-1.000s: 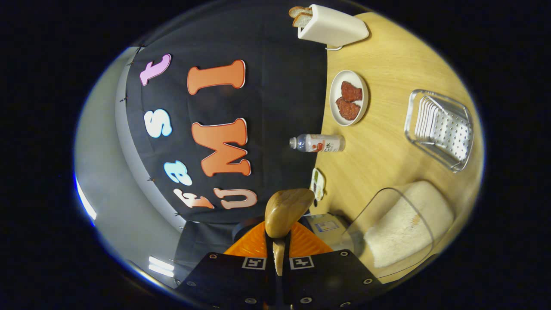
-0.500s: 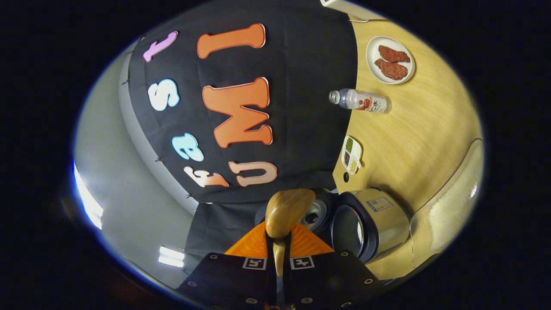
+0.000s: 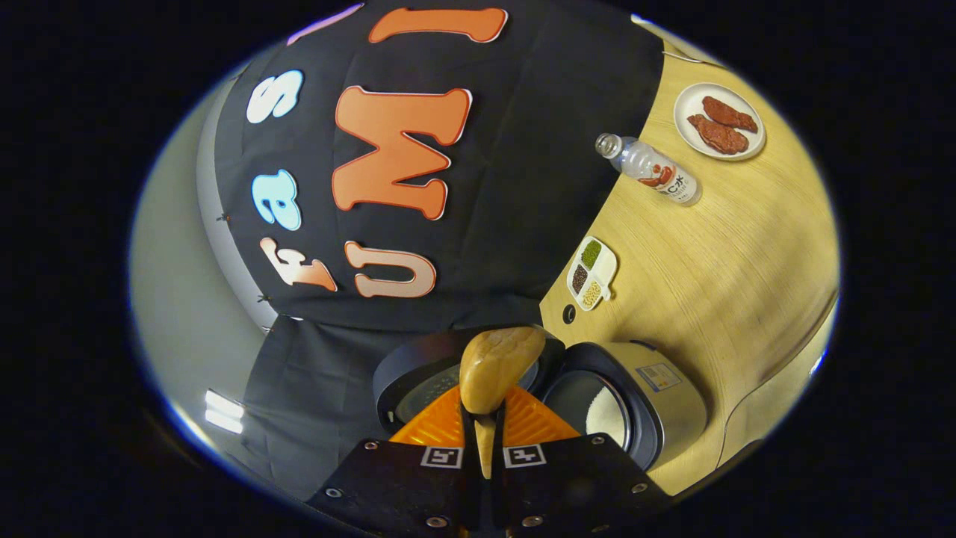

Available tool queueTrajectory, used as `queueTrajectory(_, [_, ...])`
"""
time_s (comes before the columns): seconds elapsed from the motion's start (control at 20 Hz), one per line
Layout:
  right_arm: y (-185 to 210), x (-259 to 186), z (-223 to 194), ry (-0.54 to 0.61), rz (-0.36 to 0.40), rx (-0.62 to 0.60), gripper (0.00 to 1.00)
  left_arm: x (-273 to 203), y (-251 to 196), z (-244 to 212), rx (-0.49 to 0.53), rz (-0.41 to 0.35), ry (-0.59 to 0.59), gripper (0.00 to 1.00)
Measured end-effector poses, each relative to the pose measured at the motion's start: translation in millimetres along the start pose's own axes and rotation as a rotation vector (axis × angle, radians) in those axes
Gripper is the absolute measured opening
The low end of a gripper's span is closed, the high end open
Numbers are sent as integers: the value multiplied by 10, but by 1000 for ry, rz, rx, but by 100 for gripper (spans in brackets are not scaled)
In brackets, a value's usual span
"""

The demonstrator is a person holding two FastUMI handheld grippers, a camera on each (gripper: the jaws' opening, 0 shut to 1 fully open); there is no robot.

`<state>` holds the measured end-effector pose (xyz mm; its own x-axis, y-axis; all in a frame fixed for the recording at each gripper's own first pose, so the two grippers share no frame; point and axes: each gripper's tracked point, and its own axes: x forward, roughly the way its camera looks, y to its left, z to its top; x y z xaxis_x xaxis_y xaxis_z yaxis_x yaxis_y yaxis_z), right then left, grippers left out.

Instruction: Close the left gripper, press the button to open the rice cooker; take a wooden spoon from the chopstick holder with the right hand, scoop a spoonful of rice and pour it into the rice cooker, then put the wooden spoon back into the chopstick holder.

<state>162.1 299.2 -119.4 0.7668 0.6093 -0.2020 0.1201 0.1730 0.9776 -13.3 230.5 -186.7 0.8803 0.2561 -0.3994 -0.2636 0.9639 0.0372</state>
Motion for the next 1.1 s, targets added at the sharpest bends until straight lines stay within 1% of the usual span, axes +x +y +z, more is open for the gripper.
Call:
queueTrajectory(0.15, [9,125,-65,3,-46,-125,6,56,43,-34,-4,5,4,92])
queueTrajectory(0.2, [-12,164,-82,9,-71,-177,6,75,51,-44,-5,5,2,100])
queueTrajectory(0.35, [-89,279,-159,18,-149,-331,6,142,74,-81,-11,4,8,100])
queueTrajectory(0.65, [-219,456,-366,82,-255,-557,6,242,139,-184,-14,14,33,100])
queueTrajectory(0.85, [-264,489,-413,101,-280,-700,6,261,151,-251,-18,24,45,99])
queueTrajectory(1.1, [-255,512,-429,108,-283,-780,6,306,160,-286,-23,25,54,100])
